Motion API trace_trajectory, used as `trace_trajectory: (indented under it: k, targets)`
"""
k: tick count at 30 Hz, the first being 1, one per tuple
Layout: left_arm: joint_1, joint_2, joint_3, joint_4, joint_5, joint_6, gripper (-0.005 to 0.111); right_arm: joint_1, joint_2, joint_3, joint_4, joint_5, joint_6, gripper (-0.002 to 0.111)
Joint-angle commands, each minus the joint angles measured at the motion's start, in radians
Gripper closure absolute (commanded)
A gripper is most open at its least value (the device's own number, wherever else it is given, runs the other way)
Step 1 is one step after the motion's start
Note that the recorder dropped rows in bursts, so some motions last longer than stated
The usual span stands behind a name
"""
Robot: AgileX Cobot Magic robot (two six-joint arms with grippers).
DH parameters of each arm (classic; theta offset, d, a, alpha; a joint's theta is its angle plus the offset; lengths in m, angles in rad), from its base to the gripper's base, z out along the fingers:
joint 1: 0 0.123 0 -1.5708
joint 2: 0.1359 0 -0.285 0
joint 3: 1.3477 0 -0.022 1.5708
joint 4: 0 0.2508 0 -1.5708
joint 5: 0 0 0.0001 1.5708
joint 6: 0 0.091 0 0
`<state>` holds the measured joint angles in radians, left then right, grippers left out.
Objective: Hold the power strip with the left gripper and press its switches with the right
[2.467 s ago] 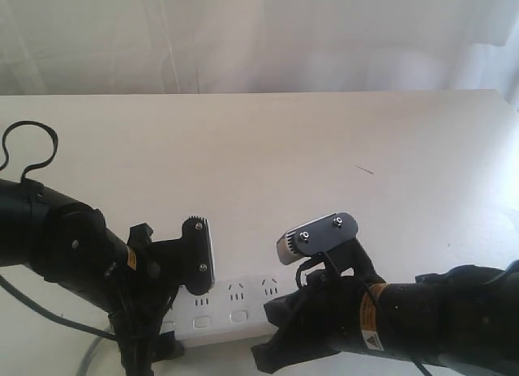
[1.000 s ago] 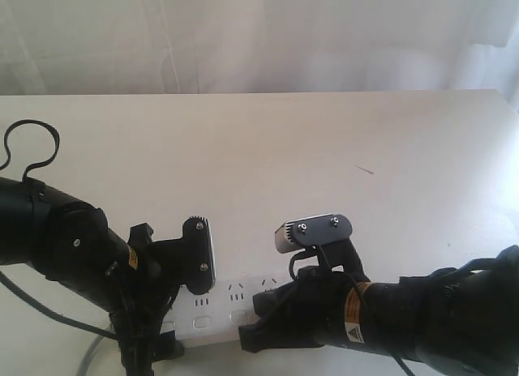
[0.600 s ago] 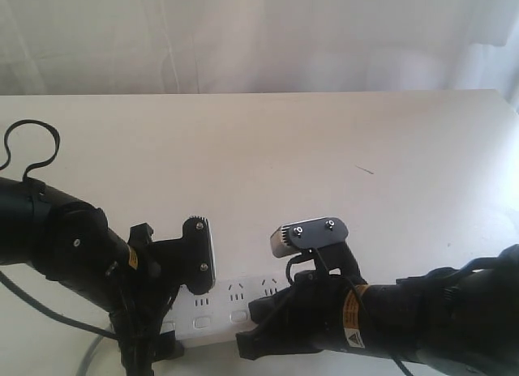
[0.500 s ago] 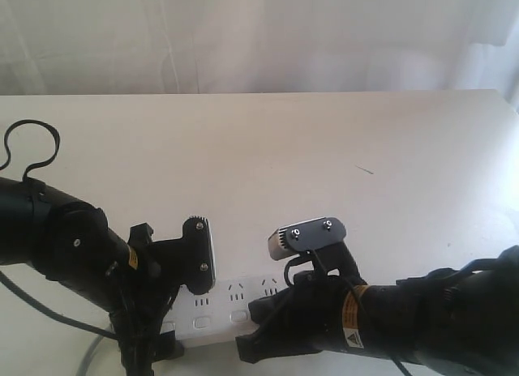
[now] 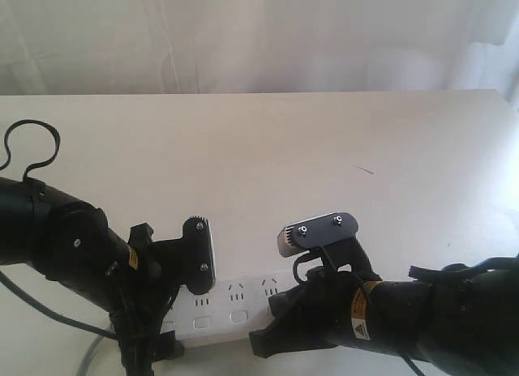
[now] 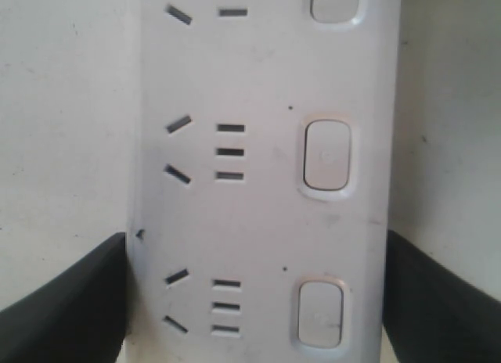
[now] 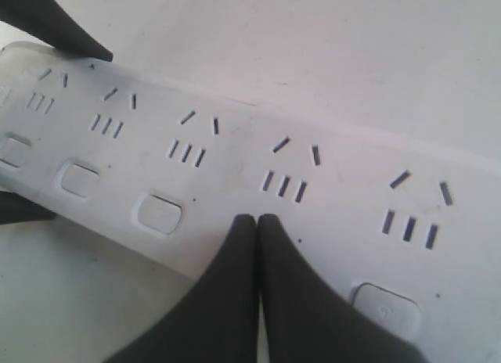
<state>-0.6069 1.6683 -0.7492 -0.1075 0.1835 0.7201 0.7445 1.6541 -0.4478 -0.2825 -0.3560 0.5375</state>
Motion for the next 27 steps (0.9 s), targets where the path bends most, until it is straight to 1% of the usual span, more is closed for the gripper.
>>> trace_trajectory:
  k: [1,7,12,17,19,22,27]
  targets:
    - [-0.003,0.048,0.038,0.041,0.123,0.009,0.107,-0.007,0.011,0.031,0.018,0.128,-0.014,0.108]
    - [-0.003,0.048,0.038,0.038,0.125,0.009,0.107,-0.007,0.013,0.035,0.020,0.181,-0.014,0.108]
    - [-0.003,0.048,0.038,0.038,0.125,0.009,0.107,-0.007,0.013,0.043,0.020,0.189,-0.016,0.108]
    - [-0.003,0.048,0.038,0.038,0.125,0.009,0.107,-0.007,-0.020,0.069,0.018,-0.042,-0.029,0.108]
    - [-0.003,0.048,0.038,0.038,0.125,0.009,0.107,-0.007,-0.056,0.081,0.021,-0.091,-0.029,0.108]
    - [-0.003,0.048,0.038,0.038,0.127,0.012,0.107,-0.007,-0.133,0.090,0.035,-0.082,-0.047,0.108]
    - [-0.003,0.048,0.038,0.038,0.147,0.021,0.107,-0.007,-0.256,0.090,0.111,0.018,-0.136,0.108]
